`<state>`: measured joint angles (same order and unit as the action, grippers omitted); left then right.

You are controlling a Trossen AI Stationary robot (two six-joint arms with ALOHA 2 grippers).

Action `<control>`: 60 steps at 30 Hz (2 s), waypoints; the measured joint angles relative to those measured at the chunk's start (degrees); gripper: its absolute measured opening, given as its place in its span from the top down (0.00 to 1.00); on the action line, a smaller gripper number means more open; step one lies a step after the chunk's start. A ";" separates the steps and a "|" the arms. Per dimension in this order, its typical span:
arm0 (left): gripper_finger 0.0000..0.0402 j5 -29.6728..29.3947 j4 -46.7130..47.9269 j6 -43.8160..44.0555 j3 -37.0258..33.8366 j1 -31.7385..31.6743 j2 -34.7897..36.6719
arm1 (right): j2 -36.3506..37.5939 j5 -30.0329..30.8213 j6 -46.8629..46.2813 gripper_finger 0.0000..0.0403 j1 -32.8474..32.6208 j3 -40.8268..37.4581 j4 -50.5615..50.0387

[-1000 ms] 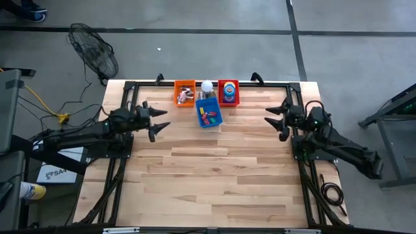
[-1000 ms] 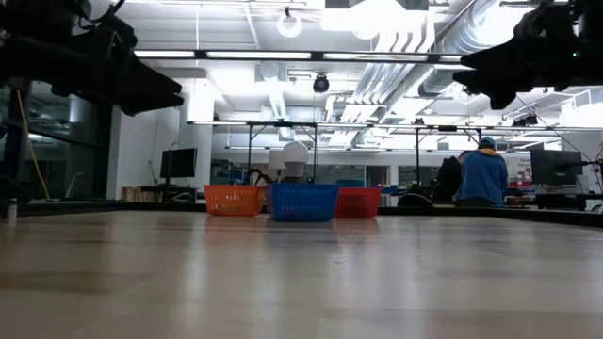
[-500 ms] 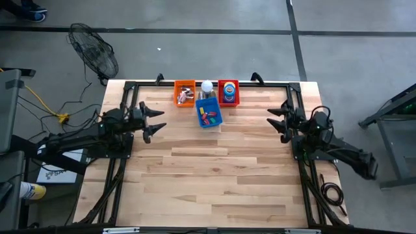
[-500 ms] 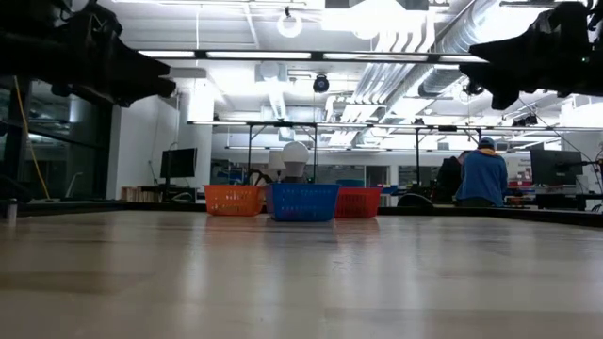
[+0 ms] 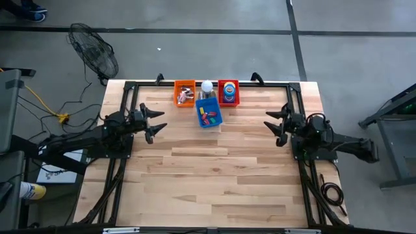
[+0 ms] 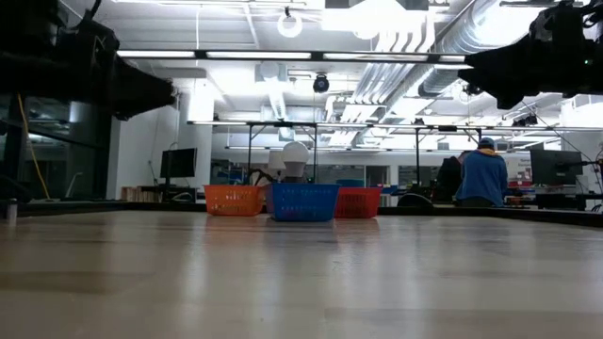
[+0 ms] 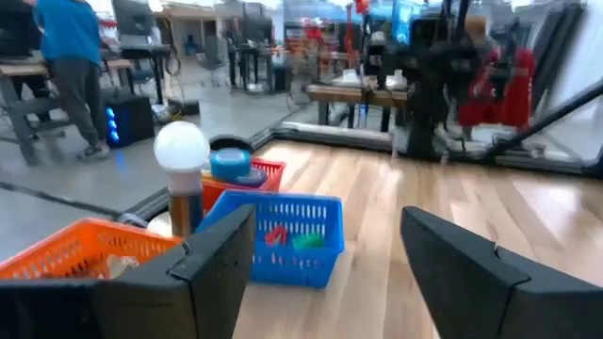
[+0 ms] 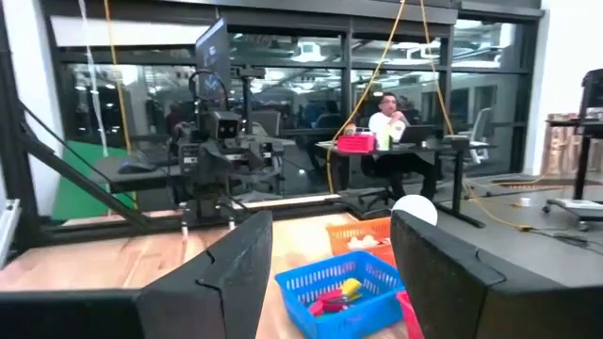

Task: Pick and place Stapler, Stapler remover, tape
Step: Return to Home Position

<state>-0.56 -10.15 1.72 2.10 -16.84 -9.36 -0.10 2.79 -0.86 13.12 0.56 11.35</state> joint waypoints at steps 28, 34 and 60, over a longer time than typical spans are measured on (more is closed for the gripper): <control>0.35 -3.04 8.83 -1.53 -1.41 -0.02 8.41 | -0.20 15.04 3.26 0.48 -10.88 0.00 -7.64; 0.35 -2.24 8.90 -1.17 -1.43 0.00 8.41 | -0.30 15.04 3.71 0.48 -10.88 0.00 -7.70; 0.35 -1.95 9.01 0.06 -1.43 -0.01 8.36 | -0.66 15.05 3.88 0.48 -10.88 -0.02 -7.30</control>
<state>-2.50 -1.15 1.78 0.67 -16.86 -0.99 -0.75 17.85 3.03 2.24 0.54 4.05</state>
